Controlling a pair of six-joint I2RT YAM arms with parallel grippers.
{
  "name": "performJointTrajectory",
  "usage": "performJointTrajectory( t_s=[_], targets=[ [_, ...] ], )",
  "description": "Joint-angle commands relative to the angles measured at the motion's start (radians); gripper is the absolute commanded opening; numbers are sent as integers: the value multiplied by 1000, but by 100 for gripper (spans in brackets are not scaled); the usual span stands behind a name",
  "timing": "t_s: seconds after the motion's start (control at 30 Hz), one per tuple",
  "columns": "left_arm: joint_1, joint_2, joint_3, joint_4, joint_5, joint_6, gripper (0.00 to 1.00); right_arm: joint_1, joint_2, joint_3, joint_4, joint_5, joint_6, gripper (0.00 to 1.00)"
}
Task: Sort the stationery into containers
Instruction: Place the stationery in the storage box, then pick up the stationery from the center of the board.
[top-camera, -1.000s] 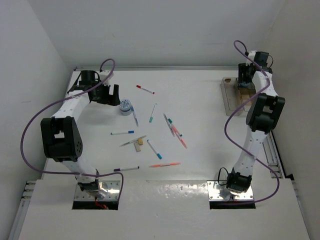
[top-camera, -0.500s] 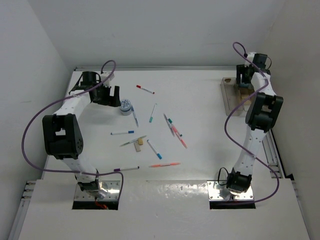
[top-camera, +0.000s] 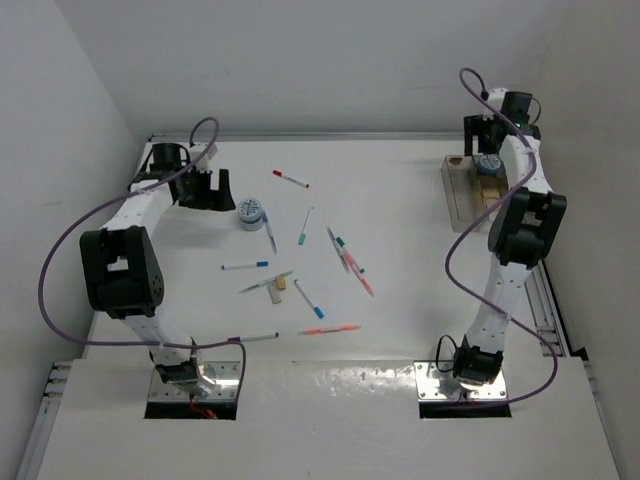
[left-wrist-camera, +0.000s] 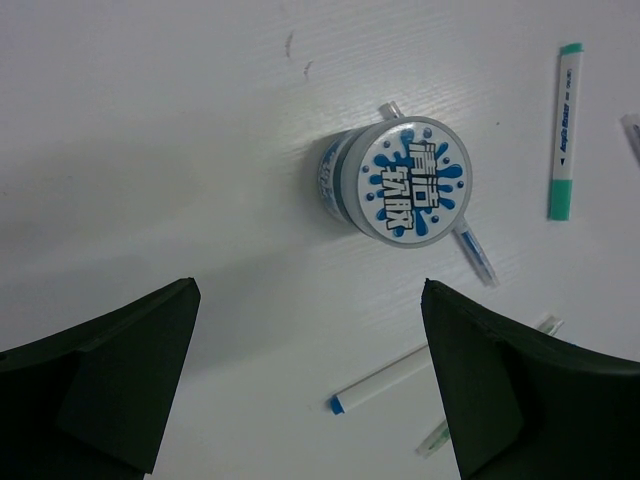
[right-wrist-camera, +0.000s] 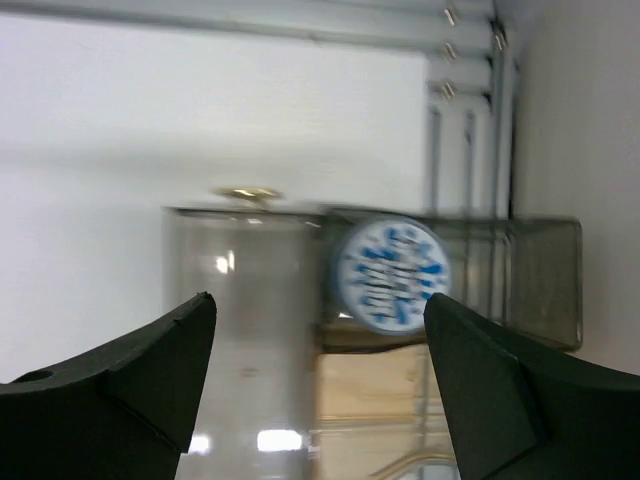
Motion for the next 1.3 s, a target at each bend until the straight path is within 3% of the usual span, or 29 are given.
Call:
performJointTrajectory(
  t_s=[0.0,0.03,0.13,0.27,0.5,0.73,1.27],
  targets=[
    [68,-54,27,25,65,-24,100,181,-196,-38,-48,-94,16,83],
    [69,-53,26,25,66,-24,100,181,-196,-39,-60,-94,16,83],
    [122,-57,26,21,110,-33,100,388,-236,-71,-100,-120,39,83],
    [165,-68,17,18,136,-18,100,564,-201,-34,-114,-151,105,83],
    [222,-80,-9,4,165,22,100,831,-77,38,5,-209,192,86],
    [266,-88,-34,-5,210,43,100,939,36,32,217,-151,292,99],
    [345,-77,-60,-15,282,72,100,1054,160,64,291,-136,347,99]
  ],
)
